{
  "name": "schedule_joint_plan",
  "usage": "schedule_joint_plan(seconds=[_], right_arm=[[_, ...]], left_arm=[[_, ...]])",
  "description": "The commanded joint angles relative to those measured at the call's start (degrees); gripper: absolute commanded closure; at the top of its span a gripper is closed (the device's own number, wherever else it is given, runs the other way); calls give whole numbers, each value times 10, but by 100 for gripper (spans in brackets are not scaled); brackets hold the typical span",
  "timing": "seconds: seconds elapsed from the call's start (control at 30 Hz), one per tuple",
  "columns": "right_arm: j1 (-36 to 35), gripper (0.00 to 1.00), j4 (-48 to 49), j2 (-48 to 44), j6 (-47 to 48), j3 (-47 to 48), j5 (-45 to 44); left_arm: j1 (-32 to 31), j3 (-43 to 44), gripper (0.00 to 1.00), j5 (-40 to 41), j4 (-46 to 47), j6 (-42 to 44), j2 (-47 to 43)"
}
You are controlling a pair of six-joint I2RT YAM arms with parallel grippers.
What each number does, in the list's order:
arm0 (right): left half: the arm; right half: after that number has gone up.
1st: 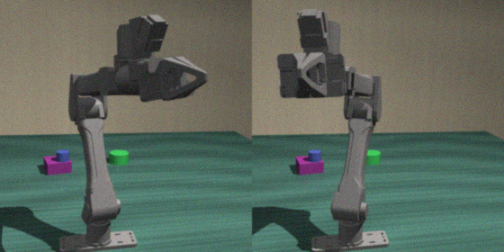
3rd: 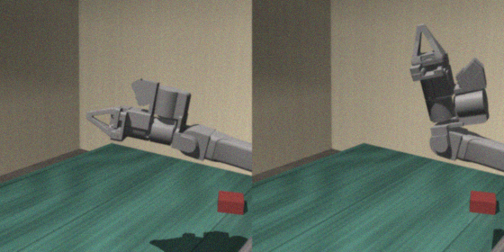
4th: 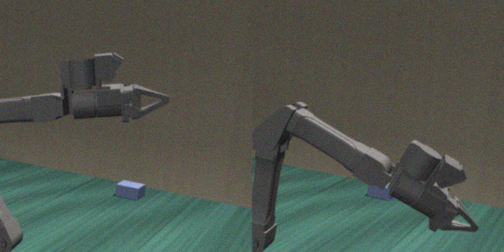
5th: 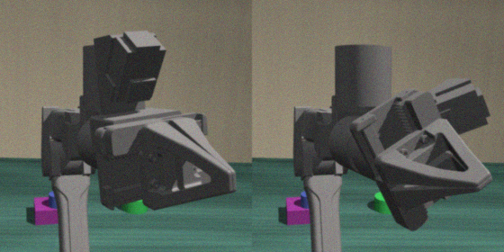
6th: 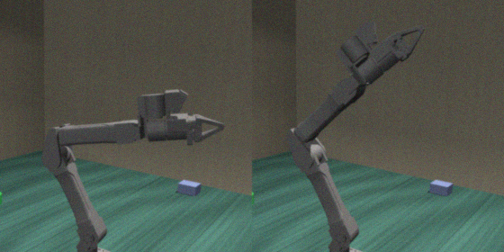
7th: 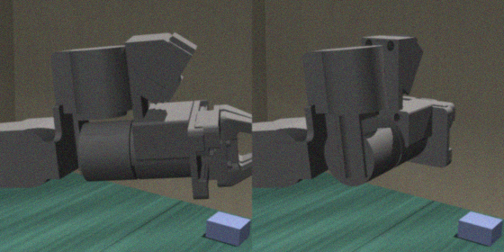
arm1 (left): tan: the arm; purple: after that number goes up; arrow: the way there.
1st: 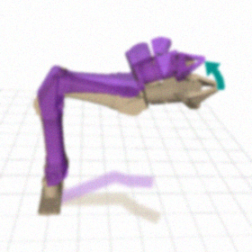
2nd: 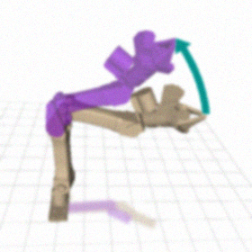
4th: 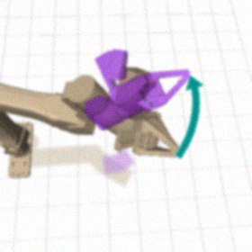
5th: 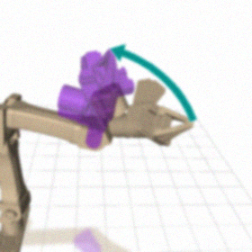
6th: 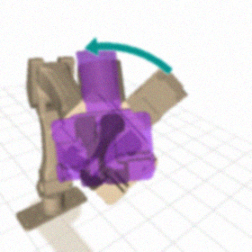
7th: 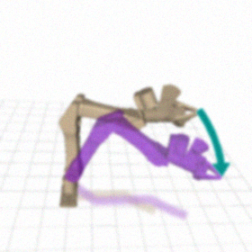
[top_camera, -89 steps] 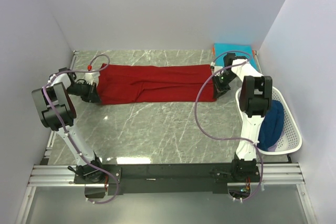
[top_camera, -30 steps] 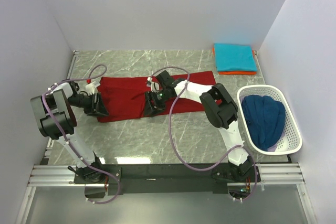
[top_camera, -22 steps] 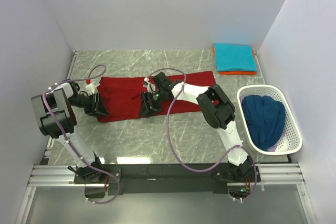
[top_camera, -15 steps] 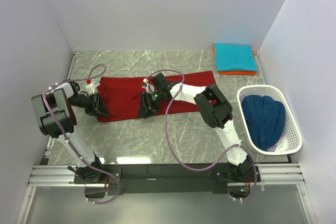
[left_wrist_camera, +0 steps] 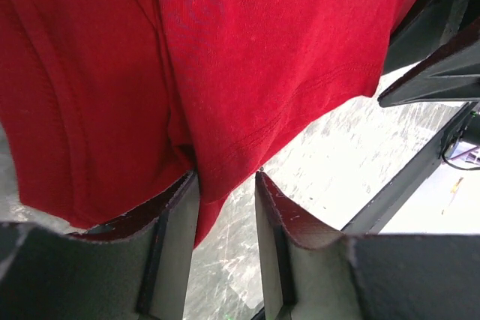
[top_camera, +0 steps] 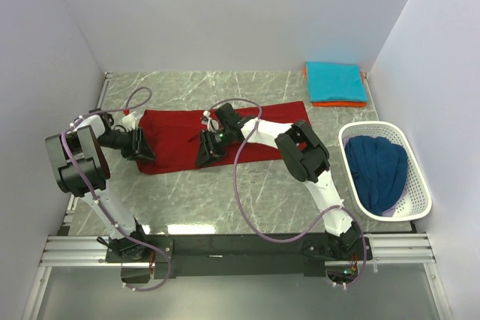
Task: Fold and stack the t-shirts
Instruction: Fold the tshirt
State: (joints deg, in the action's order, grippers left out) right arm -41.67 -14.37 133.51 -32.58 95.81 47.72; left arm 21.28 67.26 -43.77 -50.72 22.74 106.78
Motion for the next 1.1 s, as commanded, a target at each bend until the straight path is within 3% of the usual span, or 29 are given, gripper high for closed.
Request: schedule_joint_plan(seconds=[0.0,0.23,0.43,0.6,0.7,1.07], right_arm=[[-5,57,13,8,-6,30,9],[-5,69,10,19,-6,45,8],[-4,78,6,18,-5,52,8],[-2,89,6,13,-8,53,13],[3,99,6,7,-8,58,17],[48,100,42,25,-41,100,47]], left_arm=[[-3,22,59,-11,-10,-2,-12],[-4,26,65,-13,-12,-3,-15],[-8,33,80,-14,-19,-3,-9],[-9,49,99,-23,-30,-2,-6],[-9,73,99,-32,-39,-3,-2],[-24,227,99,-98,-56,-59,85]])
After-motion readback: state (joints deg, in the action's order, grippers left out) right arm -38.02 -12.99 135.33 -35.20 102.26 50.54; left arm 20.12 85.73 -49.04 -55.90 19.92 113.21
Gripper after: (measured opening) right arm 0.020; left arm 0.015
